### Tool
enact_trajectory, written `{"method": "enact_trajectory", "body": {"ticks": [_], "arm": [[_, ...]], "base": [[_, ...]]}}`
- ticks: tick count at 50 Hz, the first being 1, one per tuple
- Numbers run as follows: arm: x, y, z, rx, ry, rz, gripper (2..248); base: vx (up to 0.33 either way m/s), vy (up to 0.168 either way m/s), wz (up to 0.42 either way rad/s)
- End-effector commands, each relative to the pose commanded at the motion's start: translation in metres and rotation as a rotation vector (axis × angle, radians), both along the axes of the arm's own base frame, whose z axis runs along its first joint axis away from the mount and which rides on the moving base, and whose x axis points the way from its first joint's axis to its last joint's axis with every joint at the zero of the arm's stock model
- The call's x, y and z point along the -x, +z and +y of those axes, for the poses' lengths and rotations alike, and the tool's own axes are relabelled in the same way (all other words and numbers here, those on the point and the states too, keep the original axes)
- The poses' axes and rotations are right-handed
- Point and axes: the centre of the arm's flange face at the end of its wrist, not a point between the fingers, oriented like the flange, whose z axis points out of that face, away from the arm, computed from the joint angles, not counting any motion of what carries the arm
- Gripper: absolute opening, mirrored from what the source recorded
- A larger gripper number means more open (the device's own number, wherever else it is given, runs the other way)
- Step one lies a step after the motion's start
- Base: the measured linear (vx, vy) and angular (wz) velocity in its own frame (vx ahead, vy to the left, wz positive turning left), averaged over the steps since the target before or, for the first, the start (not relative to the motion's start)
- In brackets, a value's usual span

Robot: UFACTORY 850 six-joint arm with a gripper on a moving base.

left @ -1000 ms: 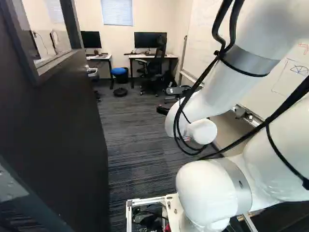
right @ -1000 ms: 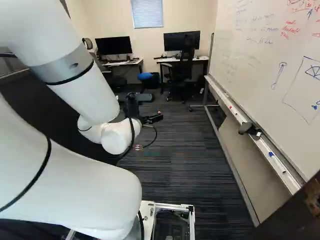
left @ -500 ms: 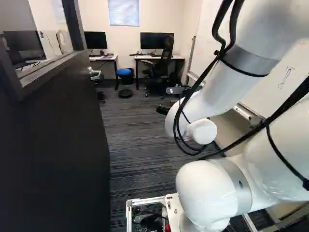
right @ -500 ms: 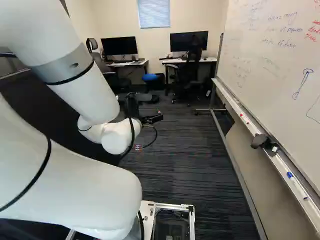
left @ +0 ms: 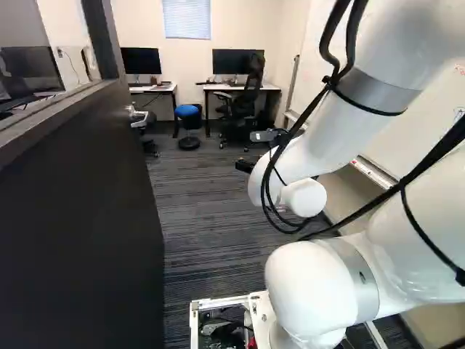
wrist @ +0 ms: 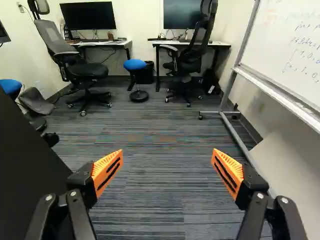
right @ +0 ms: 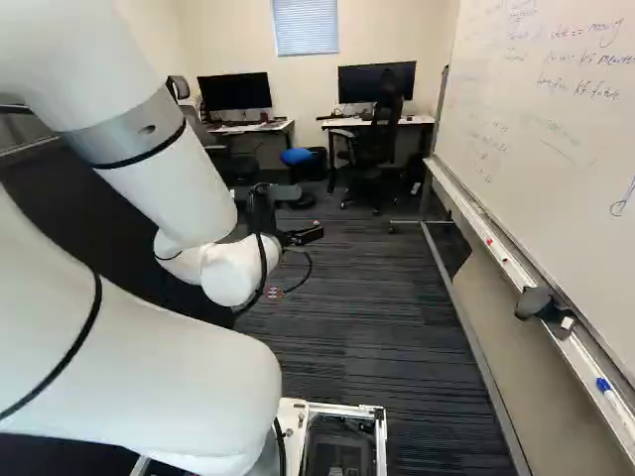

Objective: Open the door and move inside

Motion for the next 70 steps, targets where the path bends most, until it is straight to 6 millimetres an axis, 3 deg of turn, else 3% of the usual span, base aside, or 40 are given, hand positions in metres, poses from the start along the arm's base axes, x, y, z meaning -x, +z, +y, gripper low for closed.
{"method": "enact_trajectory", "body": {"ticks": [35, 70], "arm": [[0.0000, 0.0000, 0.0000, 0.000, 0.000, 0.000, 247], [0.0000, 0.0000, 0.0000, 0.000, 0.000, 0.000, 247]], "base": [[0.210, 0.007, 0.007], [0.296, -0.026, -0.021]]}}
